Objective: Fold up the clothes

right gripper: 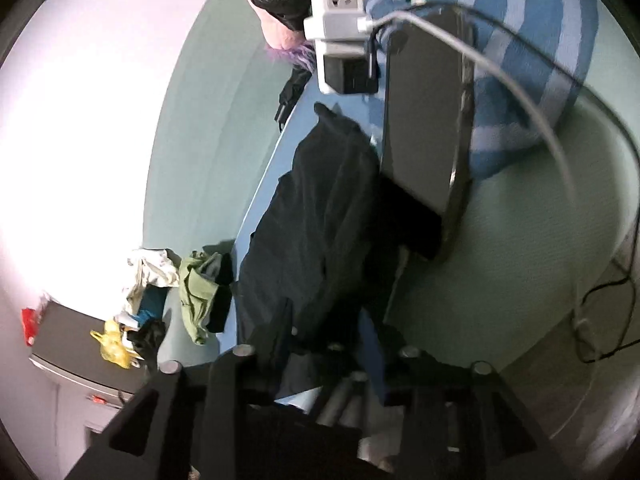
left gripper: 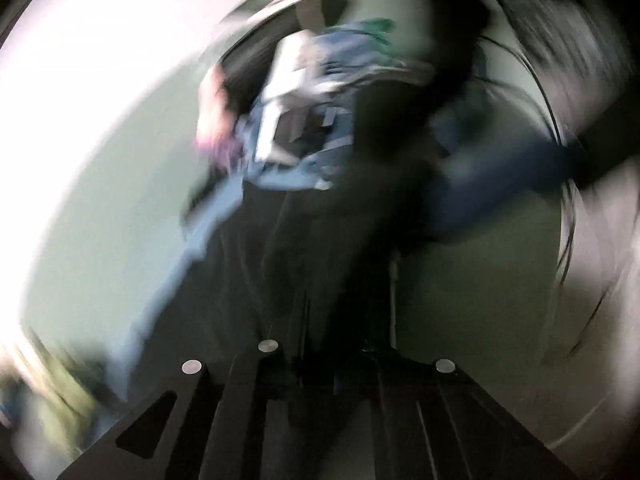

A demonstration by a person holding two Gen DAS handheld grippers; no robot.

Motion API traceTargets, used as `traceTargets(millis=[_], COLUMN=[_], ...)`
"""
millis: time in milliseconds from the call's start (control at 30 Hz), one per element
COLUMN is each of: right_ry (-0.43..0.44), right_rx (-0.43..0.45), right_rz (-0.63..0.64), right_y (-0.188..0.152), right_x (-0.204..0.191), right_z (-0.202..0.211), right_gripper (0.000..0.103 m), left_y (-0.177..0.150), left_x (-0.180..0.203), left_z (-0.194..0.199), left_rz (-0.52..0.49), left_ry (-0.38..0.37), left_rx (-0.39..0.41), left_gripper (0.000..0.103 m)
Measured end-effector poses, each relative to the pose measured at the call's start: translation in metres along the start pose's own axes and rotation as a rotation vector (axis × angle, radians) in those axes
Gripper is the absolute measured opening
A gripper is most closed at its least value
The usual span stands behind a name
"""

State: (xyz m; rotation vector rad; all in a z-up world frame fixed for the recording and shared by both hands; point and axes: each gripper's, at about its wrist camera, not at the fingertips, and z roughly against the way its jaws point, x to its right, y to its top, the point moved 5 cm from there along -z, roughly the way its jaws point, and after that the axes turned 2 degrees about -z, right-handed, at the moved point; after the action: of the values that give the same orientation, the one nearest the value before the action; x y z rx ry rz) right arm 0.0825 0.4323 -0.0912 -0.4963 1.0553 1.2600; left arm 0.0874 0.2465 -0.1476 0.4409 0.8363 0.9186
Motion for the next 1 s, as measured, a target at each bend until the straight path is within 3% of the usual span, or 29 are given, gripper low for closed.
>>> traceTargets(millis=[67,133,233,433,533,567,600,667,833,1000], right_ry=[-0.016,-0.047,-0.131,-0.28,-0.351,-0.364,-0.374,-0.384,-0.385,-0.333], right_rx=[0.006,-0.002,-0.051,-0.09,-0.085,-0.083,-0.081,-0.084,-0.121,-0.1], right_rz=[0.032,0.068,0.156,0.357,0.326,0.299,0.276,0.263,0.367,0.546], right_y=[0.001,0.0,-0.005,0.011,0.042,0.055,0.067,0.085,0.104,0.086], right_x=[0.002,0.003,0.002,-0.035,-0.037,-0.036,-0.038,-0.046,-0.083,-0.148], right_z=[0.004,0.0,-0.022,-0.101,-0.141,-0.153,-0.164,-0.181,-0.217,-0.235], right_gripper=[0.042,0.042,0.04,0.037,0.037,0.029,0.03,0.033,0.033,0.032], left_y=[0.005,0.005,0.008,0.012,0.006,0.004,0.002,-0.002,-0.012,-0.043], left_x=[-0.04,-0.073,-0.106,-0.131,-0.135,-0.138,-0.139,-0.144,-0.166,-0.2], left_z=[0.003,0.01,0.022,0.044,0.046,0.047,0.048,0.05,0.059,0.079], left_rz=[0.312,0.55,0.683,0.739,0.767,0.778,0.786,0.806,0.863,0.963], left_ry=[-0.145,-0.268,-0.293,-0.292,-0.303,-0.305,-0.305,-0.314,-0.312,-0.265], left_rx=[-0.035,-0.021,0.009,0.059,0.06,0.061,0.062,0.071,0.11,0.15], left_gripper=[0.008,0.007,0.007,0.007,0.007,0.007,0.007,0.007,0.007,0.007])
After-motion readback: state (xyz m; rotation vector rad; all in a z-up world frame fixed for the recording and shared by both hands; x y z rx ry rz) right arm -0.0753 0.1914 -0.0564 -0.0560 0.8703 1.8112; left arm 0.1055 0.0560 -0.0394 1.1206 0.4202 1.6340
